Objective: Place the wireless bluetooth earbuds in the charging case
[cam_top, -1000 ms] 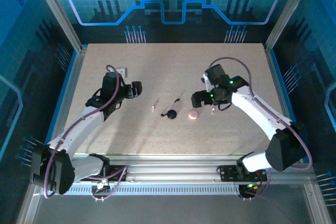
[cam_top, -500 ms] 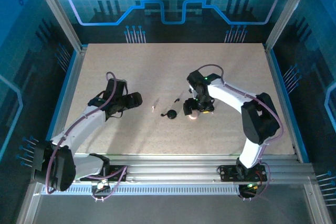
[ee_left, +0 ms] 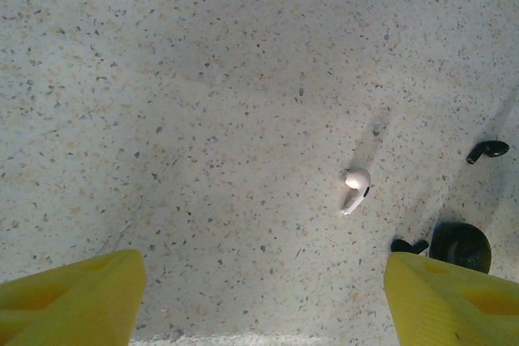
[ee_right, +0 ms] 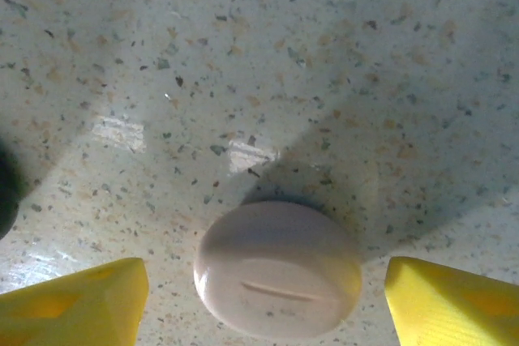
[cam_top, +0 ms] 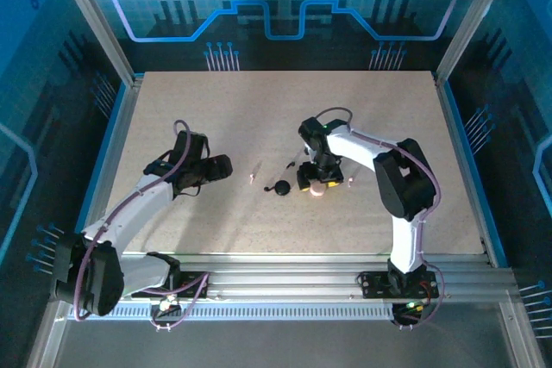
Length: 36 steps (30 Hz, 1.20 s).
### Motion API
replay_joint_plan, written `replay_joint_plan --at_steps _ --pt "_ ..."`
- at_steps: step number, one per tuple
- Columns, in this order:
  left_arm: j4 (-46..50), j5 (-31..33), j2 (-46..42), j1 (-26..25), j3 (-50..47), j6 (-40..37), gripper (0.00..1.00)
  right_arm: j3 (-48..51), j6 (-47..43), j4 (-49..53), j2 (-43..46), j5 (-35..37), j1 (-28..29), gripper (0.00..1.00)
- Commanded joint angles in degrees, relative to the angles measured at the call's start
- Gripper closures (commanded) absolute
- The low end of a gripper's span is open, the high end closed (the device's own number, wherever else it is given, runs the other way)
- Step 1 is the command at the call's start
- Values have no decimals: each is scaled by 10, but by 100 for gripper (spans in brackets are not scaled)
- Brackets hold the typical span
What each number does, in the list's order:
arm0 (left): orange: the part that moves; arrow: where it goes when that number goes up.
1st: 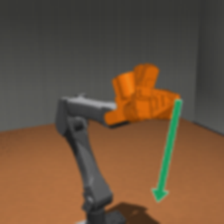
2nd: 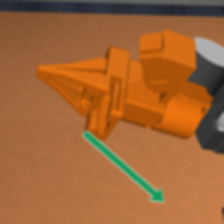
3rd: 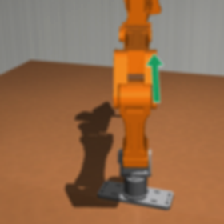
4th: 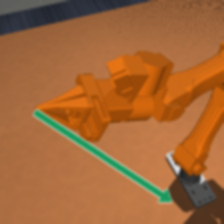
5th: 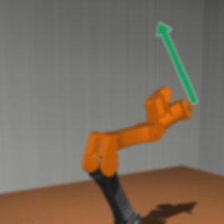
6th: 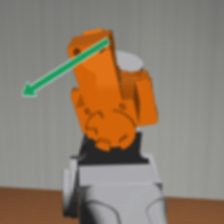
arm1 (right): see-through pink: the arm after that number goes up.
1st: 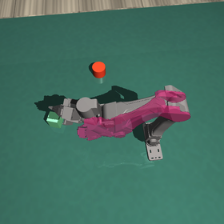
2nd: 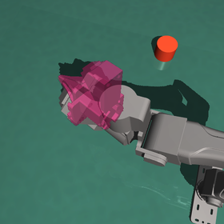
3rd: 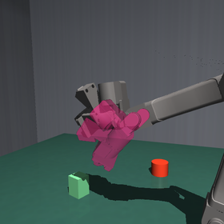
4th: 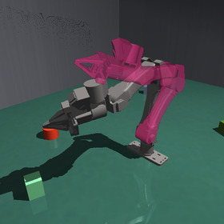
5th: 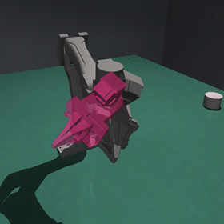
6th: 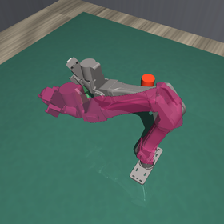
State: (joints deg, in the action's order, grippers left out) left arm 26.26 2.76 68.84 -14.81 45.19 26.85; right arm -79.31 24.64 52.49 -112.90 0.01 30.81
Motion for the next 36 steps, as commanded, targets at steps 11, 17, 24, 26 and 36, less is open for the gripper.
replay_joint_plan --at_steps 11,17,24,26,36 --pt "16 7 -14 -4 -9 -6 21 -11 18 24 -21 27 7 35" --pt "15 4 -14 -4 -10 -4 21 -11 18 15 -27 30 7 38" --pt "12 1 -19 -4 -16 -5 21 -7 18 11 -33 31 6 39" --pt "10 0 -20 -4 -18 -6 21 -3 18 8 -31 33 6 39" --pt "-110 -87 -59 -28 -73 -60 25 46 50 -58 97 0 -3 45"
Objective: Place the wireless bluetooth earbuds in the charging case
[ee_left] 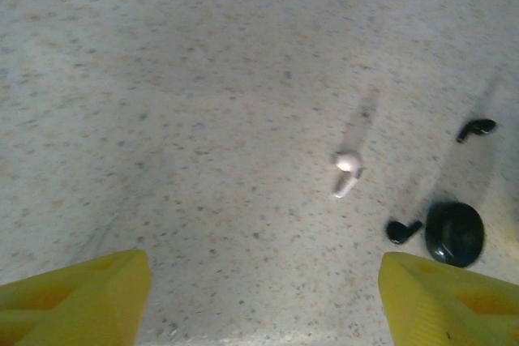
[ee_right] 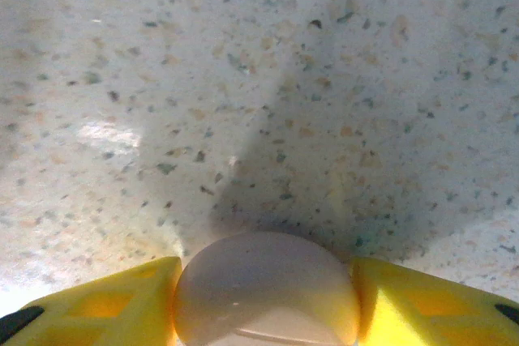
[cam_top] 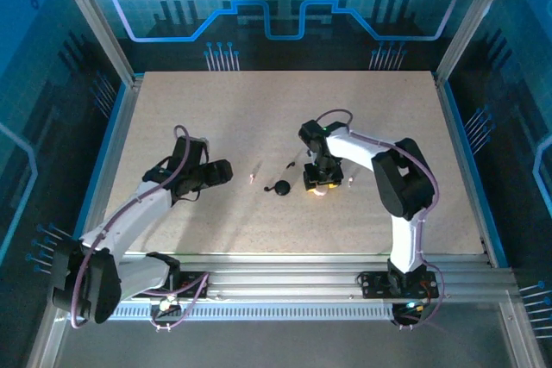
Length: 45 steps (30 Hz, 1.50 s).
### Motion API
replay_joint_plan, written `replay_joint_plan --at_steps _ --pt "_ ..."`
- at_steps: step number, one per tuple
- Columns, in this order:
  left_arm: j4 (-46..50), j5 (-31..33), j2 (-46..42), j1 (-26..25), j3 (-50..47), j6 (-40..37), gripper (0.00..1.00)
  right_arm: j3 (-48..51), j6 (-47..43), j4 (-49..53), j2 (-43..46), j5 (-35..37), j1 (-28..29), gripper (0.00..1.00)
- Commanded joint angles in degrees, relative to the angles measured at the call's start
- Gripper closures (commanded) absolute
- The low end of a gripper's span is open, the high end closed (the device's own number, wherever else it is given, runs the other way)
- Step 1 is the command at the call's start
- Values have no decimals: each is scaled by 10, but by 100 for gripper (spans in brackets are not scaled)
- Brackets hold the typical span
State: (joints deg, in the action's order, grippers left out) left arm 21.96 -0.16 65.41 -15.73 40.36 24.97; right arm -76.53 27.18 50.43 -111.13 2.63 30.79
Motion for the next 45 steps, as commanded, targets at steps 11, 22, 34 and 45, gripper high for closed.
replay_joint_plan --at_steps 11,22,34,45 --pt "-502 -190 -95 -101 -200 -134 39 196 194 -350 342 -211 -38 45" --pt "-648 -219 -57 -169 -223 -264 41 288 308 -539 401 -245 11 45" --pt "-800 -172 56 -229 -209 -242 43 340 342 -610 442 -189 69 44" --pt "-905 -162 118 -246 -199 -206 45 361 349 -617 451 -153 97 44"
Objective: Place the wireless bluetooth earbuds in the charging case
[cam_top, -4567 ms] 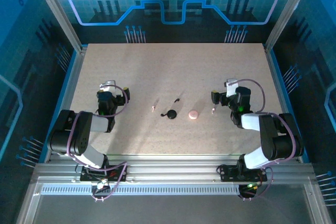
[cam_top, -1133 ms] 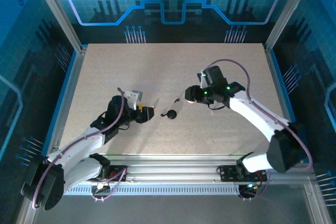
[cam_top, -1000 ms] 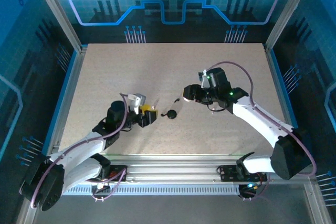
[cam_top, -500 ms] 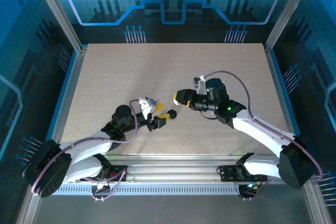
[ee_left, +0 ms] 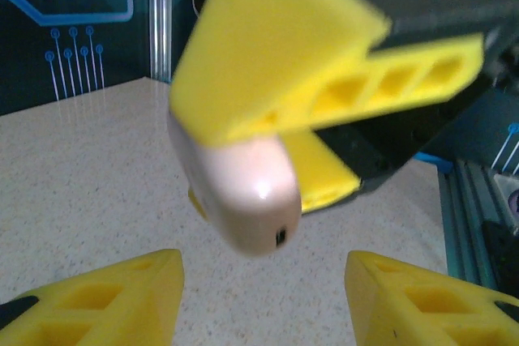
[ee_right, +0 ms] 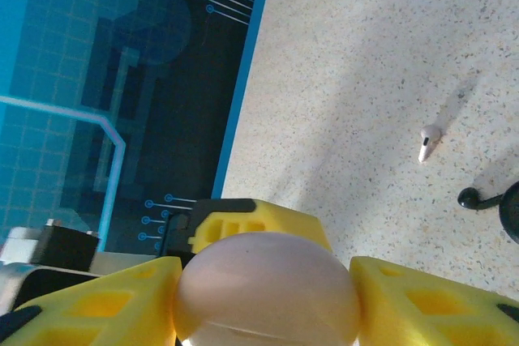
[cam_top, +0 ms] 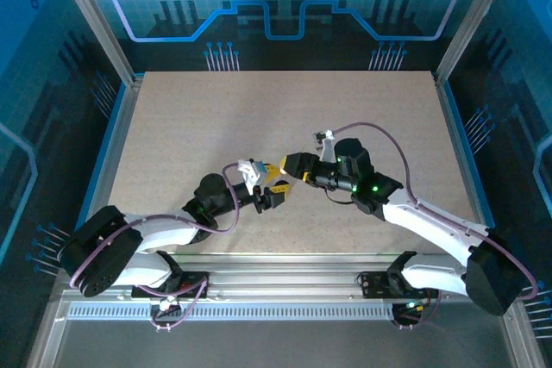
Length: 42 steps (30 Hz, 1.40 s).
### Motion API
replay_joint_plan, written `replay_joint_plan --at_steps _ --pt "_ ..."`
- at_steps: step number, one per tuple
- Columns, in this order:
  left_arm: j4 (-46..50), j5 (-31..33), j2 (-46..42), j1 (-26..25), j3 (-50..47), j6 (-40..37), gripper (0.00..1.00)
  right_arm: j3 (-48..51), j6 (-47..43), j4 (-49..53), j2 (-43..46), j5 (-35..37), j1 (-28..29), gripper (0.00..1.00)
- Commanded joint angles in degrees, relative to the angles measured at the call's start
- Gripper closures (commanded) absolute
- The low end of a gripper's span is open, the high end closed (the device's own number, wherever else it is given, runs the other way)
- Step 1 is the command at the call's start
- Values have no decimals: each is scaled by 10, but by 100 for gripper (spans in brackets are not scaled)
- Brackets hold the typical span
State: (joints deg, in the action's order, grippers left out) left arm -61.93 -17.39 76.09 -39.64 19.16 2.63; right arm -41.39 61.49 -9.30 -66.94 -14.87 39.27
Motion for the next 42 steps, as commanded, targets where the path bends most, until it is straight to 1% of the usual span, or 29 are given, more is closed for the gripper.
replay_joint_plan --at_steps 1,7,10,12,17,21,27,29,30,33,35,37,39,42 --pt "-75 11 14 -7 13 21 45 10 6 -20 9 24 13 44" --pt "-107 29 33 -9 15 43 48 15 8 -21 9 30 16 44" --pt "-125 49 42 -11 14 56 50 17 9 -23 10 30 16 44" --pt "-132 58 47 -13 13 58 53 17 11 -24 10 29 17 44" --pt "-139 63 55 -18 19 59 54 15 15 -27 8 24 18 44" --pt "-151 75 56 -25 17 63 59 14 15 -25 7 25 21 44" --pt "-135 76 45 -26 14 69 72 10 11 -21 7 27 24 43" --pt "-130 78 39 -26 13 74 74 8 3 -14 10 31 24 40" --pt "-127 80 36 -26 13 76 76 6 -4 -6 13 34 24 37" --pt "-112 81 21 -26 12 82 79 -7 -55 40 40 61 23 23" --pt "-82 72 6 -26 17 84 82 -16 -105 73 70 81 17 14" --pt "-42 55 -10 -26 26 82 83 -20 -156 92 100 87 6 10" --pt "-1 36 -28 -26 36 75 85 -22 -209 107 128 82 -9 10" --pt "33 6 -52 -26 43 68 87 -20 -303 126 166 47 -41 10"
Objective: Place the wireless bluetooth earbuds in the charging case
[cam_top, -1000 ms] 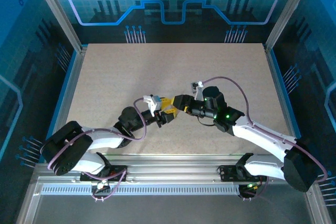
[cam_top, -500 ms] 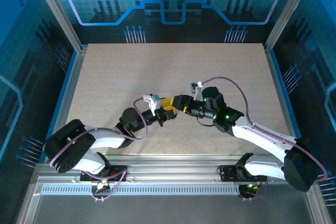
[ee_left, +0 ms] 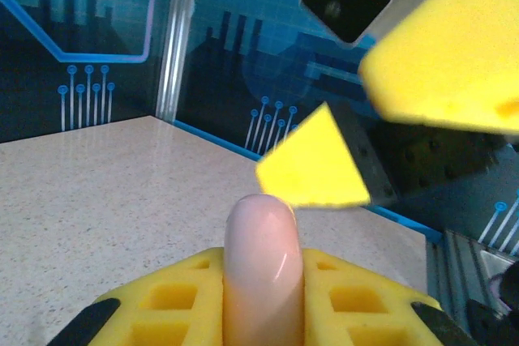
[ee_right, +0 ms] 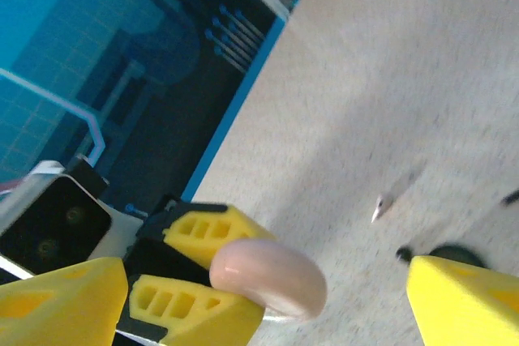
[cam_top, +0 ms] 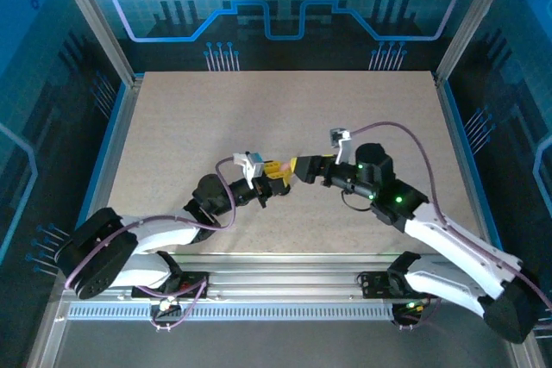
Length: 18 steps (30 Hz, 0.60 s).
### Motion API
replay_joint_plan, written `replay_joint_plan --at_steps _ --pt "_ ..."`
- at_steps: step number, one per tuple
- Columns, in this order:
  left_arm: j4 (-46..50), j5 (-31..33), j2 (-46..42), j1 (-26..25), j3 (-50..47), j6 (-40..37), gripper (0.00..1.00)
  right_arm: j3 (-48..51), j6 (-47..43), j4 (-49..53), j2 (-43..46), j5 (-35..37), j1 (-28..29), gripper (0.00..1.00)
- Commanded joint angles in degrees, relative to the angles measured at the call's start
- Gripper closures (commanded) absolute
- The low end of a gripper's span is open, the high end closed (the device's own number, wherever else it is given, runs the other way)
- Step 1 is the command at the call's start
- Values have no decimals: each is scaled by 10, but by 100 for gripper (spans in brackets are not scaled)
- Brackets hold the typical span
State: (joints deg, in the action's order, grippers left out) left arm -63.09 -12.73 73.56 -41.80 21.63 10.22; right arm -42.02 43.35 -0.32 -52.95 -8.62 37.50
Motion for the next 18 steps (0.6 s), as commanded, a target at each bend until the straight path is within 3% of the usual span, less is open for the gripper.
replay_joint_plan --at_steps 1,7,11,18 --pt "47 -51 -32 -3 18 -9 87 -11 -163 37 37 -39 -35 11" --pt "72 -126 -49 -3 31 -12 87 -1 -410 67 79 -190 -82 24" --pt "65 -153 -57 -3 34 -11 87 -3 -546 119 96 -249 -94 32" --pt "58 -191 -61 -4 44 -11 87 -60 -688 238 38 -321 -97 39"
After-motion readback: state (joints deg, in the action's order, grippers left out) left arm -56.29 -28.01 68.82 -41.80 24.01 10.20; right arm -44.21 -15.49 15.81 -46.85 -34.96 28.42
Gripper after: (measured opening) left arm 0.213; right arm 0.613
